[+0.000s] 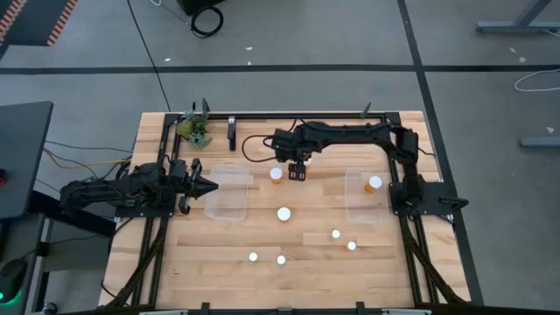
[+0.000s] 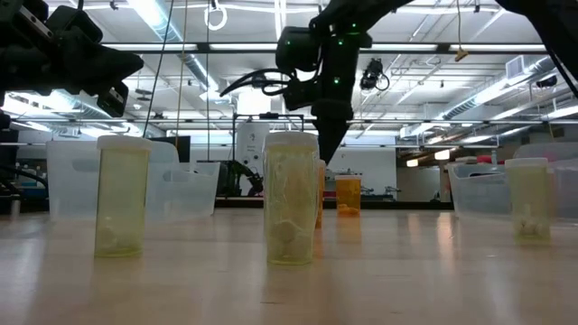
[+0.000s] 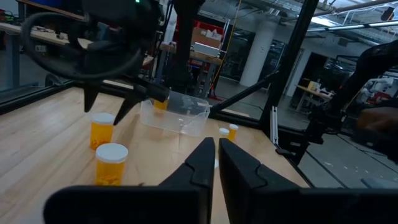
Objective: Pick and place medicine bottles into bin by pill shape (circle, oval)
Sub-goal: Put the top right large orange pill bottle into the right transparent bin, then put the bottom large orange pill bottle into the right transparent bin
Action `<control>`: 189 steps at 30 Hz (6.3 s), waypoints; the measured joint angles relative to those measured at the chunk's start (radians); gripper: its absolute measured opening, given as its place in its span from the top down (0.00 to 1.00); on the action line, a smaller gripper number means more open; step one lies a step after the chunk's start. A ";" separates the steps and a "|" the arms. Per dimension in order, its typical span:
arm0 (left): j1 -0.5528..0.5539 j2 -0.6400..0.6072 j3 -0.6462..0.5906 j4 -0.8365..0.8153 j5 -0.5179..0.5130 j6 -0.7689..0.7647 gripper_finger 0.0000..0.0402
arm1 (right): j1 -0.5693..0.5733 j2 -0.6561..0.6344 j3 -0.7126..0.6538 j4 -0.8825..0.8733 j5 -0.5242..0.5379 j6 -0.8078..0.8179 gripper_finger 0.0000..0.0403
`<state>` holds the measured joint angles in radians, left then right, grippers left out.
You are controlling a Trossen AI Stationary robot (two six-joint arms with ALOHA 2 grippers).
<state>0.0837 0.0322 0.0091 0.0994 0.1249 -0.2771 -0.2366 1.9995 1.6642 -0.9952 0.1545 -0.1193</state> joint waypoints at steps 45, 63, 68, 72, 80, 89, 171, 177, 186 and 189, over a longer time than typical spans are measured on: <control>0.000 0.000 0.000 0.000 0.000 0.000 0.91 | -0.075 0.000 -0.190 0.078 -0.043 0.024 0.47; 0.000 0.000 0.000 0.000 0.000 0.000 0.91 | -0.032 -0.128 -0.189 -0.106 -0.059 0.143 0.46; 0.000 0.000 0.000 0.000 0.000 0.000 0.92 | 0.003 -0.191 -0.188 -0.140 -0.052 0.198 0.46; 0.000 0.000 0.000 0.000 0.000 0.000 0.93 | 0.037 -0.230 -0.188 -0.192 -0.051 0.247 0.46; 0.000 0.000 0.000 0.000 0.000 0.000 0.92 | 0.101 -0.355 -0.281 -0.226 -0.093 0.373 0.46; 0.000 0.000 0.000 0.000 0.000 0.000 0.92 | 0.178 -0.604 -0.521 -0.204 -0.097 0.606 0.46; 0.000 0.000 0.000 0.001 0.000 0.000 0.93 | 0.232 -0.303 -0.325 -0.043 -0.047 0.496 0.36; 0.000 0.000 0.000 0.000 0.000 0.000 0.93 | 0.273 -0.139 -0.128 -0.029 -0.067 0.407 0.36; 0.000 0.000 0.000 0.000 0.000 0.000 0.91 | 0.345 0.058 0.146 -0.009 -0.082 0.285 0.36; 0.000 0.000 0.000 0.000 0.000 0.000 0.92 | 0.367 0.125 0.227 -0.011 -0.082 0.254 0.36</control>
<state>0.0837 0.0322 0.0093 0.0991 0.1253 -0.2774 0.1301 2.1246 1.8911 -1.0062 0.0727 0.1346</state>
